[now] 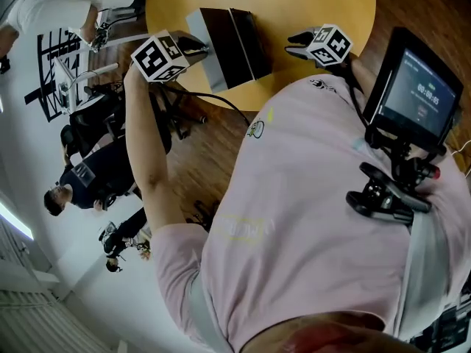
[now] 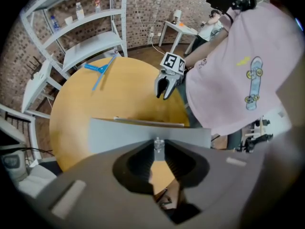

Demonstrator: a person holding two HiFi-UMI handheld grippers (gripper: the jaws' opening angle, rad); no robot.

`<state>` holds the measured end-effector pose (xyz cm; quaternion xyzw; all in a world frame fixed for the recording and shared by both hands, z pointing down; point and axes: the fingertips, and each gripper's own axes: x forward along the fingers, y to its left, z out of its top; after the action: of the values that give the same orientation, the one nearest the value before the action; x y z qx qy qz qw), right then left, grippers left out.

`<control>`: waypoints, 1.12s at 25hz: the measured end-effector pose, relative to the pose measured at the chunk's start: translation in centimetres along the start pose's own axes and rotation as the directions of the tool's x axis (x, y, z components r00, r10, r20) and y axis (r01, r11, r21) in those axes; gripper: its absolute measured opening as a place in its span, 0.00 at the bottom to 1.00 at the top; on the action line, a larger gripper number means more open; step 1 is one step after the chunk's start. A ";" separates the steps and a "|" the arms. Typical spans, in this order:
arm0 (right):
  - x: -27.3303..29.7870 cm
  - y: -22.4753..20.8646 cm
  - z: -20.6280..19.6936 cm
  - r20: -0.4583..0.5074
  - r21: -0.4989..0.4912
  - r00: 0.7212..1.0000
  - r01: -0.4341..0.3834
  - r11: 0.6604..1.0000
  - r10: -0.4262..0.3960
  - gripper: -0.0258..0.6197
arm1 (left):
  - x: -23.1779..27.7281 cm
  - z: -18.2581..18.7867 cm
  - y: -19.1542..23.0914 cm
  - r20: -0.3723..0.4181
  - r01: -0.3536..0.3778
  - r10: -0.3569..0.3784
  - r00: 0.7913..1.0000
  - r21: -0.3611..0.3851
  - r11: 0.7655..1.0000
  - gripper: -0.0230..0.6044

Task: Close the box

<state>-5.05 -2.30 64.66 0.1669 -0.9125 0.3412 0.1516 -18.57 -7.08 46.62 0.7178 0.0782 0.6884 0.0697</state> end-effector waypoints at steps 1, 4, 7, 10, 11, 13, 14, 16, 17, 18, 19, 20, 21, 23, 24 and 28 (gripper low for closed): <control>0.3 1.0 0.2 0.006 -0.029 0.999 -0.044 0.999 0.044 0.25 | 0.0 -0.1 -0.1 -0.001 0.002 -0.002 1.000 -0.003 1.000 0.15; 1.7 5.3 1.2 0.027 -0.041 0.966 -0.254 0.966 0.256 0.36 | -0.1 -0.1 -0.2 -0.004 0.005 -0.005 1.000 -0.008 1.000 0.15; 3.4 8.9 2.3 0.046 0.049 0.902 -0.432 0.901 0.430 0.48 | -0.2 0.1 -0.5 -0.007 0.002 -0.002 1.000 -0.009 1.000 0.15; 4.9 11.8 3.7 0.055 0.113 0.844 -0.536 0.836 0.534 0.62 | -0.2 0.4 -0.8 0.002 0.009 -0.009 1.000 -0.018 1.000 0.15; 5.5 12.7 4.0 0.048 0.121 0.829 -0.558 0.821 0.557 0.68 | -0.2 0.5 -0.9 0.008 0.013 -0.013 1.000 -0.023 1.000 0.15; 6.9 13.8 3.8 -0.001 0.076 0.840 -0.541 0.838 0.542 0.79 | -0.3 0.7 -1.0 0.024 0.019 -0.018 1.000 -0.039 0.999 0.15; 7.7 13.7 3.7 -0.022 0.015 0.875 -0.484 0.875 0.484 0.82 | -0.3 0.8 -1.0 0.033 0.021 -0.019 0.999 -0.050 0.999 0.16; 8.8 12.3 4.6 0.017 -0.150 0.963 -0.263 0.953 0.269 0.82 | -0.5 1.0 -0.8 0.053 0.026 -0.022 0.998 -0.084 0.996 0.15; 8.6 11.8 5.7 0.072 -0.236 0.986 -0.132 0.963 0.152 0.83 | -0.6 1.1 -0.5 0.067 0.029 -0.022 0.998 -0.108 0.994 0.16; 8.1 11.5 7.1 0.138 -0.320 0.989 -0.008 0.947 0.055 0.84 | -0.7 1.2 -0.1 0.086 0.032 -0.020 0.996 -0.139 0.990 0.15; 7.3 11.6 8.6 0.207 -0.398 0.978 0.101 0.912 -0.018 0.84 | -1.0 1.5 0.4 0.112 0.037 -0.017 0.994 -0.171 0.985 0.15; 6.5 11.7 10.1 0.271 -0.457 0.960 0.190 0.869 -0.068 0.84 | -1.4 1.8 1.0 0.141 0.042 -0.013 0.990 -0.201 0.979 0.15; 5.8 12.0 11.4 0.324 -0.497 0.941 0.259 0.828 -0.100 0.84 | -1.9 2.1 1.7 0.169 0.048 -0.009 0.986 -0.227 0.973 0.15; 4.8 12.4 13.6 0.393 -0.535 0.908 0.354 0.768 -0.145 0.85 | -3.1 2.7 3.0 0.215 0.061 -0.001 0.977 -0.273 0.960 0.15; 4.5 12.5 14.3 0.414 -0.543 0.896 0.386 0.746 -0.161 0.86 | -3.6 2.9 3.5 0.235 0.064 0.007 0.972 -0.294 0.954 0.15; 4.0 13.4 15.3 0.456 -0.555 0.872 0.437 0.708 -0.180 0.86 | -4.4 4.2 5.1 0.332 0.092 0.033 0.943 -0.352 0.931 0.15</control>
<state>-16.64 -3.90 47.55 0.3188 -0.9424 -0.0603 0.0812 -14.51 -12.93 43.22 0.7968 -0.0523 0.5589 0.2236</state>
